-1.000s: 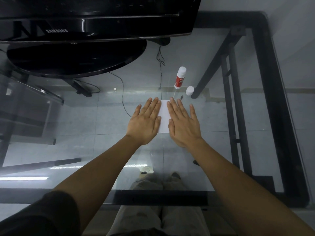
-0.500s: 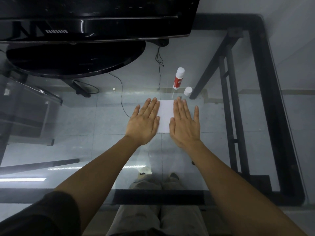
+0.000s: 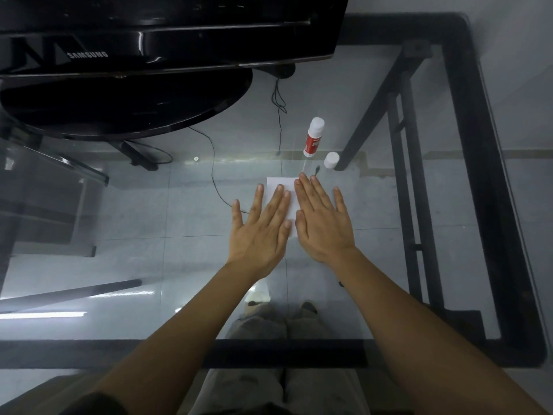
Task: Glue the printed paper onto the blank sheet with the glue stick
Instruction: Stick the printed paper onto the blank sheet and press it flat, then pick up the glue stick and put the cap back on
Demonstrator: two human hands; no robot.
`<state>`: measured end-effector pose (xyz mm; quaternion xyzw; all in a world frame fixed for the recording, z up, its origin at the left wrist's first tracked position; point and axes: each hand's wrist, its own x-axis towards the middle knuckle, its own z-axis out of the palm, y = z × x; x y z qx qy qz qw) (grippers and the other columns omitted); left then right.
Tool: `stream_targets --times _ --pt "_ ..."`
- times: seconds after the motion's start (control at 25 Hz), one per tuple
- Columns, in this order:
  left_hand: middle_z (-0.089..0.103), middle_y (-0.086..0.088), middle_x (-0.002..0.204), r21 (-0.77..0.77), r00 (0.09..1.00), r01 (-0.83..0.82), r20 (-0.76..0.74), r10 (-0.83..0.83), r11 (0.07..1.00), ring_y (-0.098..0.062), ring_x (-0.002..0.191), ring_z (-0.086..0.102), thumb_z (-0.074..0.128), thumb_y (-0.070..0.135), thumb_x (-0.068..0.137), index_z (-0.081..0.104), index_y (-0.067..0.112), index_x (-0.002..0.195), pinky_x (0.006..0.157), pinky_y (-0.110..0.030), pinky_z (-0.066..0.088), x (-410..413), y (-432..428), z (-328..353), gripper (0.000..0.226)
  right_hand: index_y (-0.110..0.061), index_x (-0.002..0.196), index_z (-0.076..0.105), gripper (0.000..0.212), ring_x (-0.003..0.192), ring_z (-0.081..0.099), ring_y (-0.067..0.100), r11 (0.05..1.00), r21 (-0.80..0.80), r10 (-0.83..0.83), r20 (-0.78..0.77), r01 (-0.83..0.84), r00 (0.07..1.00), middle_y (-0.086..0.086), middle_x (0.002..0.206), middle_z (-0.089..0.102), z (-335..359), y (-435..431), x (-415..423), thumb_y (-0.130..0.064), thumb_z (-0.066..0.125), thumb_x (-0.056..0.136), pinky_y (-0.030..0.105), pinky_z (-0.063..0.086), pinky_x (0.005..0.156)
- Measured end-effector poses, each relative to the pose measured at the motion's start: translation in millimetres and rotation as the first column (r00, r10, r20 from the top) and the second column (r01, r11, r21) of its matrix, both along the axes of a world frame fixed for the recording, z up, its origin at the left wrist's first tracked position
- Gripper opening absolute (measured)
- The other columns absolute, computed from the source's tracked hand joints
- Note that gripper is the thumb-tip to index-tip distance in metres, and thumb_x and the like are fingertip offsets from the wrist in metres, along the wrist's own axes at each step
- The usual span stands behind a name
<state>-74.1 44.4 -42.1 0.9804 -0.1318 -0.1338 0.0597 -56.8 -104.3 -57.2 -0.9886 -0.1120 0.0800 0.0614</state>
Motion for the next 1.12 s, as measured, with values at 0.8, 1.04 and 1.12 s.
stream_targets --times 0.8,1.04,1.12 --pt "-0.02 0.007 0.152 -0.027 0.997 -0.074 -0.023 0.073 0.997 -0.015 0.134 -0.029 0.006 0.044 0.097 -0.019 0.025 0.141 0.109 -0.044 -0.015 23 2 -9 0.054 -0.016 0.141 -0.016 0.058 0.137 -0.018 0.013 1.0 0.006 -0.029 -0.021 0.029 0.999 0.002 0.156 -0.008 1 0 0 -0.037 0.012 0.095 0.042 -0.008 0.112" --pt "-0.006 0.006 0.155 -0.442 0.985 -0.146 0.014 0.169 0.885 -0.01 0.141 -0.011 0.015 0.046 0.097 -0.008 0.023 0.145 0.112 -0.035 0.002 31 7 14 0.058 -0.018 0.145 0.0 0.057 0.141 -0.002 0.012 0.894 0.366 -0.301 0.064 0.258 0.951 -0.002 0.153 0.001 20 -9 -10 -0.041 0.01 0.094 0.033 -0.006 0.113" --pt "0.021 -0.004 0.155 -0.554 0.971 -0.198 0.003 0.24 0.809 -0.016 0.143 0.013 0.034 0.039 0.097 0.016 0.016 0.147 0.109 -0.03 0.018 50 0 24 0.058 -0.018 0.146 0.006 0.058 0.143 0.001 0.017 0.837 0.359 -0.448 0.016 0.413 0.894 0.002 0.156 0.004 20 -18 -13 -0.042 0.015 0.095 0.034 -0.005 0.113"
